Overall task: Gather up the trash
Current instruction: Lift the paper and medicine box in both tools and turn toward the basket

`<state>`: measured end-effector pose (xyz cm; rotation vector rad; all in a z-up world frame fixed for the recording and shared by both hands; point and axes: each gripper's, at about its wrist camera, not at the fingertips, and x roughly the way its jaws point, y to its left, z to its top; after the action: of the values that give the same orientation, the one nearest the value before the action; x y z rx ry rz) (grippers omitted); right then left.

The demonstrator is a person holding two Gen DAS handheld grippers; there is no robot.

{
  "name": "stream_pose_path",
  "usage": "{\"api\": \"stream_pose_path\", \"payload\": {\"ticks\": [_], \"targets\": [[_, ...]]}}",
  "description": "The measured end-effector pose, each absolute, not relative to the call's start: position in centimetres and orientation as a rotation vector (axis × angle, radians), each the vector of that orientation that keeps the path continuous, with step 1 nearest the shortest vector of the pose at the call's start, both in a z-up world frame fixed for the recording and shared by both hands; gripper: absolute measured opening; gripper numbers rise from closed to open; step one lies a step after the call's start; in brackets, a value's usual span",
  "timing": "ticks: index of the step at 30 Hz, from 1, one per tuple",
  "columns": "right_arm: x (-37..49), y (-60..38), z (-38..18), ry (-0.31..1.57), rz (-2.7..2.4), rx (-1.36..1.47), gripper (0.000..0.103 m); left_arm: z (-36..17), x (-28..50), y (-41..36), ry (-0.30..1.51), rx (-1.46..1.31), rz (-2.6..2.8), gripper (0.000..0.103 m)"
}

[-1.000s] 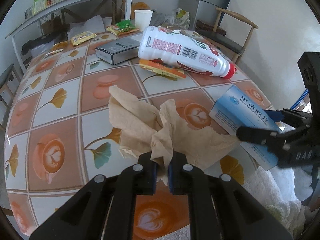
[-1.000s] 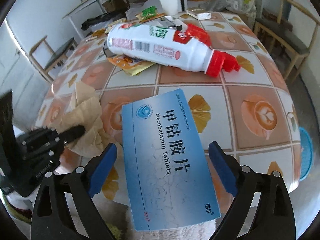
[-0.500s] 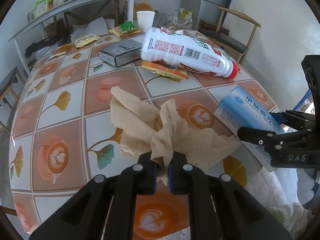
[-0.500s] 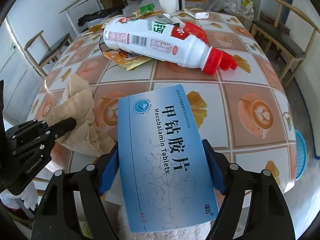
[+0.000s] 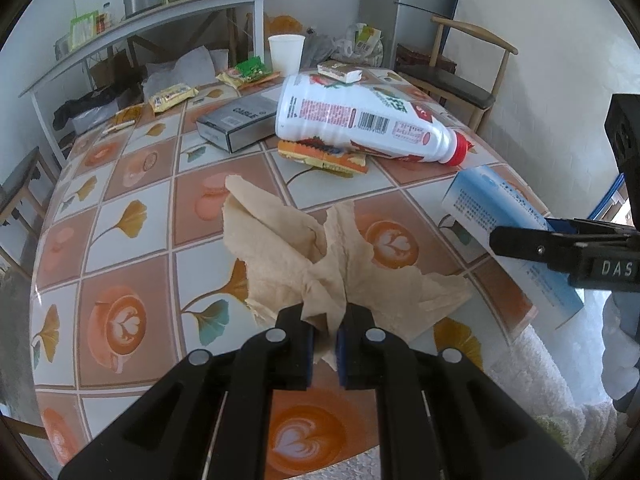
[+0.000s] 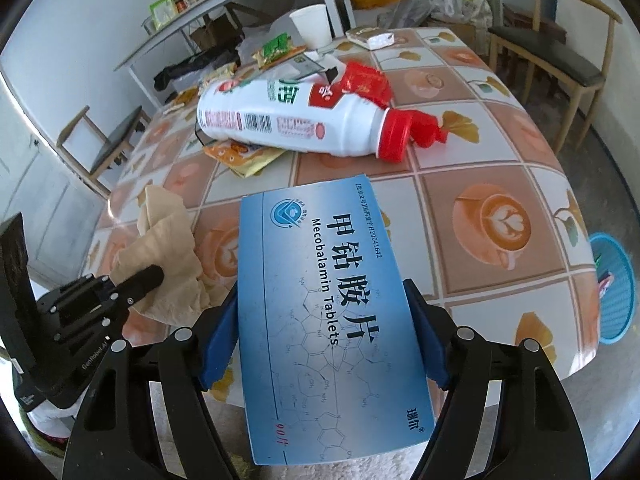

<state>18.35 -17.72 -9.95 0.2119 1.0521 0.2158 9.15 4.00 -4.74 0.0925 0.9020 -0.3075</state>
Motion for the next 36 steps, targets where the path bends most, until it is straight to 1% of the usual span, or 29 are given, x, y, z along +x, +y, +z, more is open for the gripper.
{"api": "stream_pose_path", "payload": {"ticks": [23, 36], "targets": [[16.0, -19.7, -7.9, 0.967, 0.265, 0.297, 0.071, -1.5, 6.7, 1.6, 0.814, 0.166, -0.299, 0.008], [14.2, -23.1, -6.7, 0.902, 0.281, 0.399, 0.071, 0.5, 5.3, -1.2, 0.762, 0.218, -0.324, 0.008]]}}
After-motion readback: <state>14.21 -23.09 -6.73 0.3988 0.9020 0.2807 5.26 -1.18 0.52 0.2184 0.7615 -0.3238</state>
